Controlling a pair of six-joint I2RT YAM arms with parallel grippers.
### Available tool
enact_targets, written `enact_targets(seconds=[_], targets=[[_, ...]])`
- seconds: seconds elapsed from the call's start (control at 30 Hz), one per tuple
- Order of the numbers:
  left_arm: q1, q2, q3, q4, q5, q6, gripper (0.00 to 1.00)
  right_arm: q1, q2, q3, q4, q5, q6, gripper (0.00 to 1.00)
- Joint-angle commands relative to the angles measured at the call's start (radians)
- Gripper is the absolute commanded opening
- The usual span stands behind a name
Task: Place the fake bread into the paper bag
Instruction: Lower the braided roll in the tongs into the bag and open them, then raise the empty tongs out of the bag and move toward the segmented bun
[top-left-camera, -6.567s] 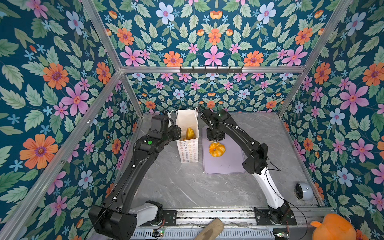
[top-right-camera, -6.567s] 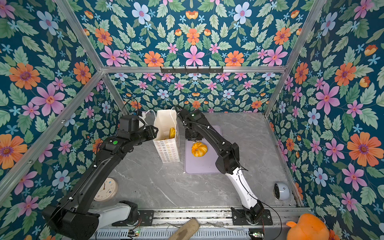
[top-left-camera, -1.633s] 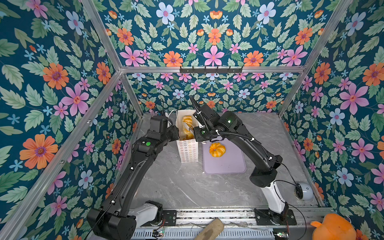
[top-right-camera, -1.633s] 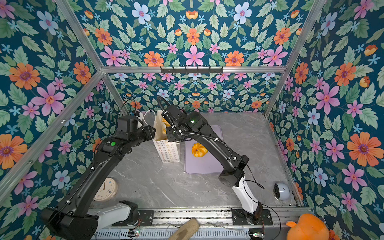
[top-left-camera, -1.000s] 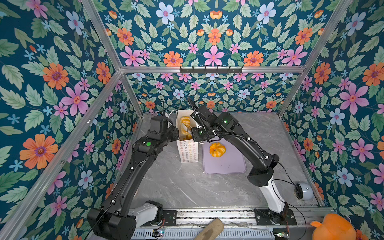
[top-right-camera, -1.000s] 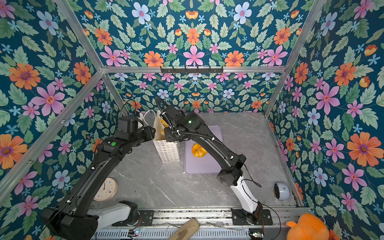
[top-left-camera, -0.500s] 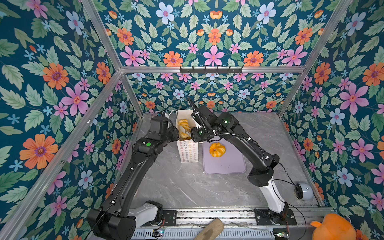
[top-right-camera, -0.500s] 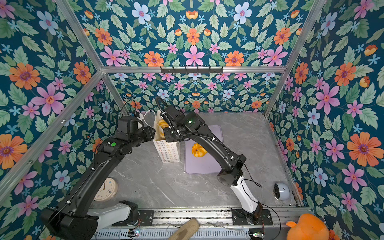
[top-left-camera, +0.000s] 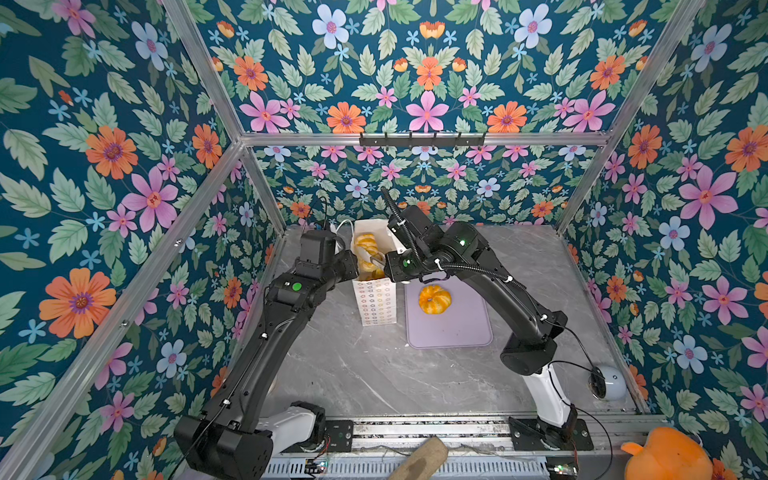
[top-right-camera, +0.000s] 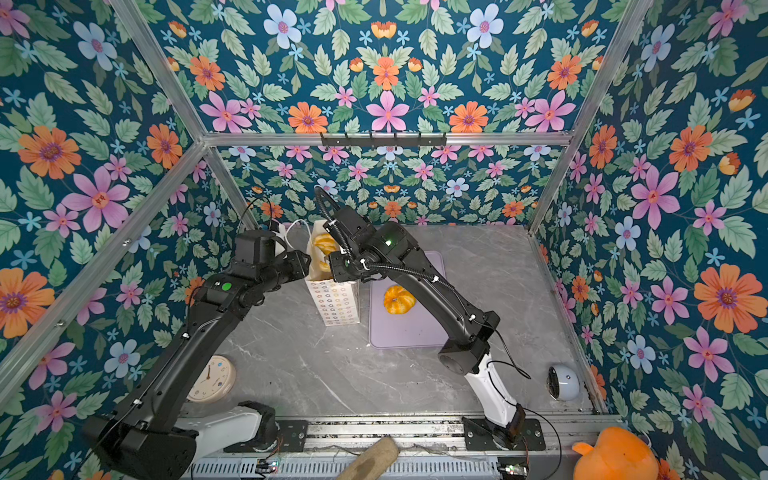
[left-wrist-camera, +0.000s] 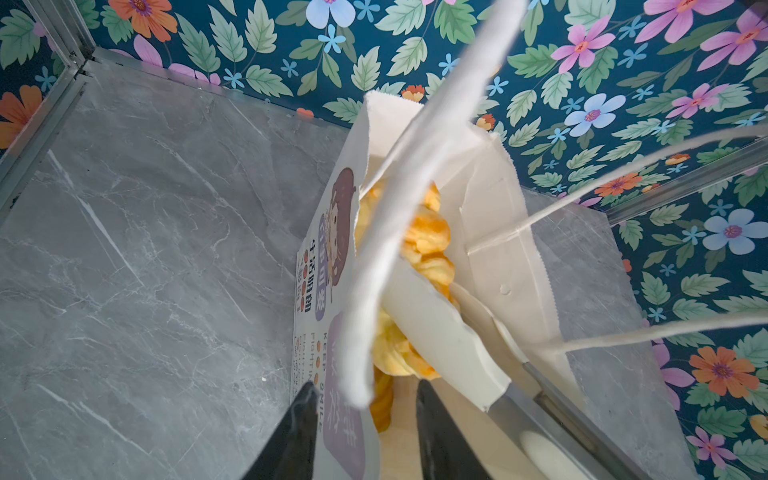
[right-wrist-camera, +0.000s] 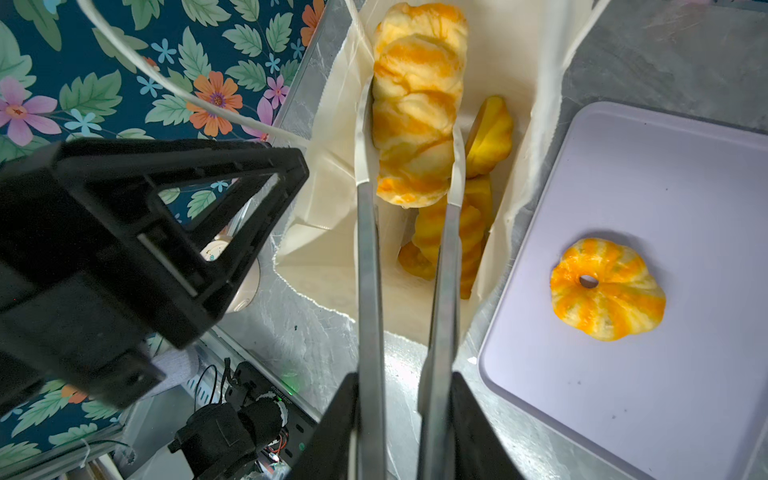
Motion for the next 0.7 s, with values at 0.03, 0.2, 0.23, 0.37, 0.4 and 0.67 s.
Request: enact_targets(seconds=[0.03, 0.2, 0.23, 0.37, 0.4, 0.67], targets=[[0.002, -0.012, -0.004, 0.013, 0.018, -0.004, 0.41, -0.001, -0.009, 0.006, -0.004, 0.001, -0.016, 0.34], [0.002, -0.009, 0.002, 0.012, 0.017, -0.004, 0.41, 0.000, -0.008, 0.008, -0.004, 0.006, -0.024, 0.37], [0.002, -0.008, 0.004, 0.012, 0.017, -0.004, 0.41, 0.001, -0.009, 0.009, -0.004, 0.007, -0.025, 0.37], [0.002, -0.004, 0.011, 0.011, 0.017, -0.004, 0.41, 0.000, -0.009, 0.009, -0.012, 0.017, -0.031, 0.38], [0.002, -0.003, 0.010, 0.012, 0.017, -0.004, 0.40, 0.001, -0.010, 0.010, -0.016, 0.020, -0.032, 0.38], [0.002, 0.003, 0.002, 0.017, 0.018, -0.003, 0.40, 0.000, -0.035, 0.023, -0.027, 0.020, -0.038, 0.38]])
